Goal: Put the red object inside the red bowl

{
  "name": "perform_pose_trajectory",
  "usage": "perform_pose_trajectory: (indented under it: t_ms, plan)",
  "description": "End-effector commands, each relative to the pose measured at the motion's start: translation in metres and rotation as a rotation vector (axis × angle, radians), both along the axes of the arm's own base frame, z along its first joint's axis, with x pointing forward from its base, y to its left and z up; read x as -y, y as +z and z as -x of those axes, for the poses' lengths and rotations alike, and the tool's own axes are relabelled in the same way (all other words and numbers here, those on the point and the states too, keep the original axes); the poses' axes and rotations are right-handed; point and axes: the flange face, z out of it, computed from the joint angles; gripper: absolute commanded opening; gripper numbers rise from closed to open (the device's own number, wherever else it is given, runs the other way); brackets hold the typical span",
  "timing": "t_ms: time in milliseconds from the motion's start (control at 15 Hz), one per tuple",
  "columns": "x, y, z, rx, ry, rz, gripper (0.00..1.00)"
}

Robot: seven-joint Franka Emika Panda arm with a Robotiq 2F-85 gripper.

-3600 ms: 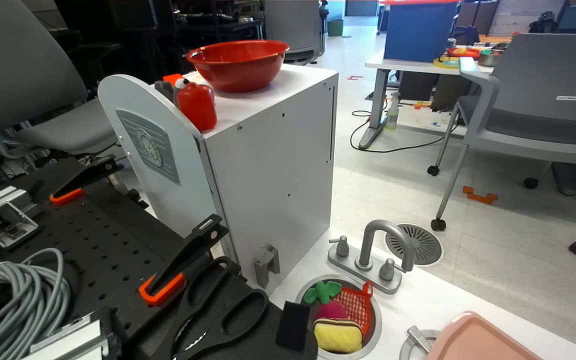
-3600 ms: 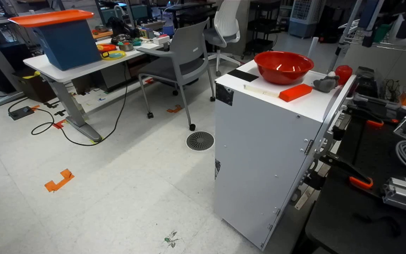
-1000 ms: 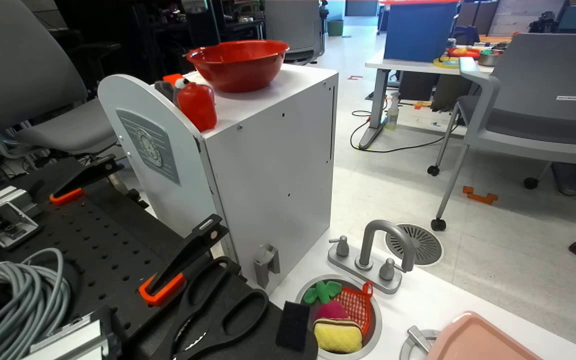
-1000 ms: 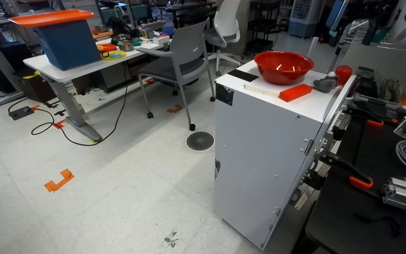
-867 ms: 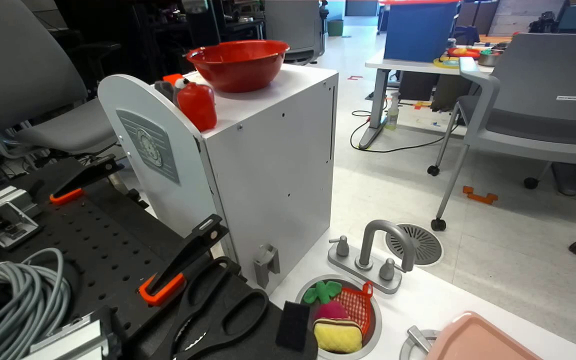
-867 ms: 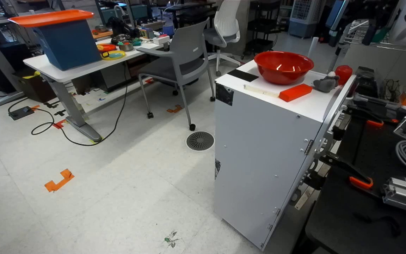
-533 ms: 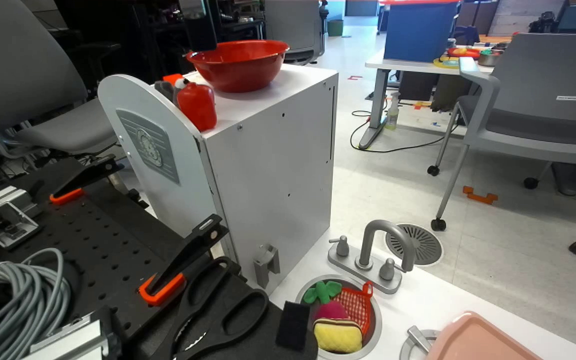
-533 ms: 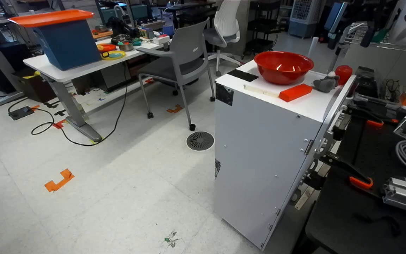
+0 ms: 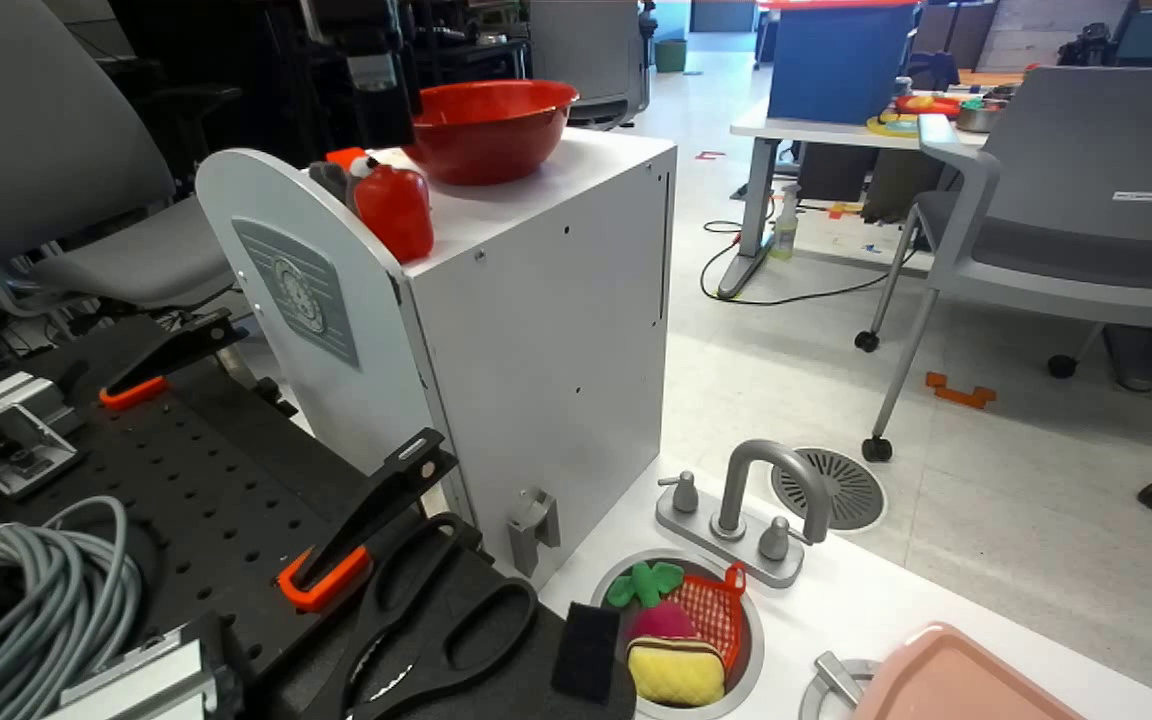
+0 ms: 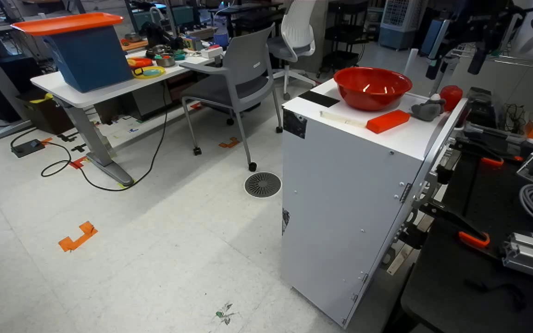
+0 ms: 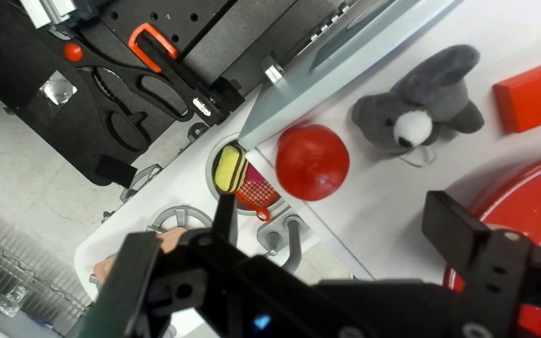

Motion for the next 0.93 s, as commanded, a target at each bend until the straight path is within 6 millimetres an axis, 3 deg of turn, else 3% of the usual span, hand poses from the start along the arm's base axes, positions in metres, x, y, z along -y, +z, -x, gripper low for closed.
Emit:
perform_pose_trajectory:
  t_ms: [0,867]
  plan:
    - [0.0,-0.004,-0.005,0.008,0.031,0.002,1.0]
    - [-0.003,-0.026,-0.007,-0.046,0.082,-0.001,1.0]
